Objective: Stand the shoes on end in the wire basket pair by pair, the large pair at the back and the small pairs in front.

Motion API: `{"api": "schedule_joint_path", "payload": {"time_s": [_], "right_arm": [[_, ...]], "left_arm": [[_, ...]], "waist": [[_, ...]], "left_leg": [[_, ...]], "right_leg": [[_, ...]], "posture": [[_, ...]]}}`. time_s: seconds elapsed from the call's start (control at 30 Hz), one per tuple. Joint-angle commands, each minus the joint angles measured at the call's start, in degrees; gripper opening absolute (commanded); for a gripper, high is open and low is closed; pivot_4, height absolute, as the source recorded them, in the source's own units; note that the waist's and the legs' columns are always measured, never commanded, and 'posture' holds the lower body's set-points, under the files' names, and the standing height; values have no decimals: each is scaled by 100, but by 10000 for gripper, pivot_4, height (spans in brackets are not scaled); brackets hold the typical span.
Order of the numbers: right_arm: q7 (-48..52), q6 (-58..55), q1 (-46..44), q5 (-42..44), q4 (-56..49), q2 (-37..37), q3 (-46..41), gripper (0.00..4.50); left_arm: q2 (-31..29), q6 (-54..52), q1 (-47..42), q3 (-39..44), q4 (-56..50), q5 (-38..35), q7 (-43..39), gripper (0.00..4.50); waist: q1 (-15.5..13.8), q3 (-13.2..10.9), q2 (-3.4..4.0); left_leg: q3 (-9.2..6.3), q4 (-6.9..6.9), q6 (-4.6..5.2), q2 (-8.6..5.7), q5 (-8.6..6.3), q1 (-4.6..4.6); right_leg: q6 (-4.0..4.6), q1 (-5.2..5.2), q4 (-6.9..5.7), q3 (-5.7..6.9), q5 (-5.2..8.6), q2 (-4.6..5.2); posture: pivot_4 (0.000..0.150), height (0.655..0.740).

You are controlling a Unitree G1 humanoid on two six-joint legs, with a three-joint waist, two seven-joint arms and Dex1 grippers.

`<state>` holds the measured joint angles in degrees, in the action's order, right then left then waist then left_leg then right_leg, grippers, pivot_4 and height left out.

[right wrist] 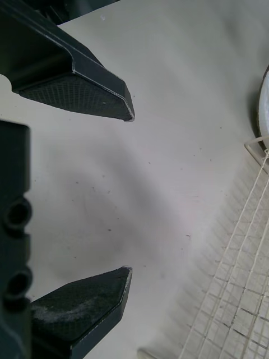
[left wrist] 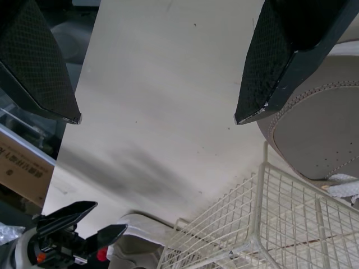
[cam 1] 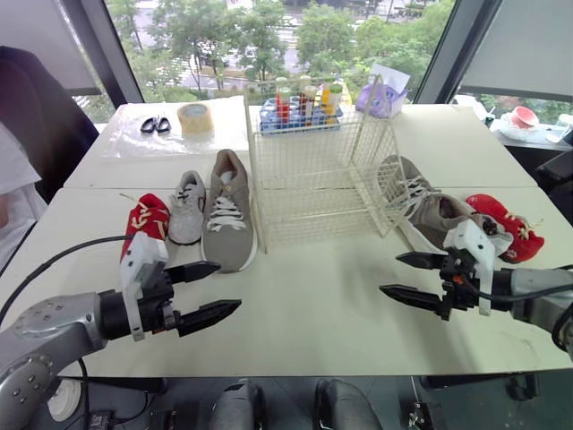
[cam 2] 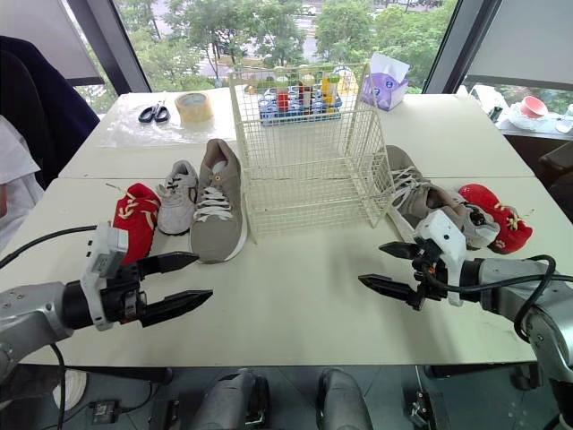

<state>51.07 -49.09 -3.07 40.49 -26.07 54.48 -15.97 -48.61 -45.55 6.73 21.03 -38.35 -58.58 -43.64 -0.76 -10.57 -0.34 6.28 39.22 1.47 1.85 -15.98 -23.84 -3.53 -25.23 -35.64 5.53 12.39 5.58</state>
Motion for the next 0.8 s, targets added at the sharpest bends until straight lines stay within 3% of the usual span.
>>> {"api": "schedule_joint_path", "payload": {"time_s": [0.03,0.2,0.5,0.67,0.8], "right_arm": [[21,72,-119,8,-66,65,-42,44636],[-12,34,-237,49,-70,68,-93,44636],[19,107,-424,-46,-11,196,-96,44636],[625,425,-1089,-297,339,825,84,44636],[1483,1120,-2190,-826,858,1345,871,44636]], "left_arm": [[26,157,-33,1,-100,59,3,45000],[99,-40,-428,2,-108,-332,324,45000],[9,-93,-717,-124,94,-236,265,45000],[-148,-11,-846,-151,120,-118,80,45000],[-367,125,-1208,-253,242,117,-218,45000]], "waist": [[-1,0,0],[-5,0,0],[-1,0,0],[3,-2,4],[12,-3,5]], "left_leg": [[0,0,0,0,0,0],[0,0,1,0,0,-2],[1,-1,4,-1,-1,-4],[2,0,4,-1,-1,-4],[2,-1,4,1,-1,-3]], "right_leg": [[0,0,0,0,0,0],[2,1,5,0,-1,0],[1,2,7,1,-3,-2],[2,1,9,1,-2,-3],[2,-1,9,2,-2,-4]], "posture": [[1500,7400],[1500,7400],[1500,7400],[1500,7400],[1500,7400]]}}
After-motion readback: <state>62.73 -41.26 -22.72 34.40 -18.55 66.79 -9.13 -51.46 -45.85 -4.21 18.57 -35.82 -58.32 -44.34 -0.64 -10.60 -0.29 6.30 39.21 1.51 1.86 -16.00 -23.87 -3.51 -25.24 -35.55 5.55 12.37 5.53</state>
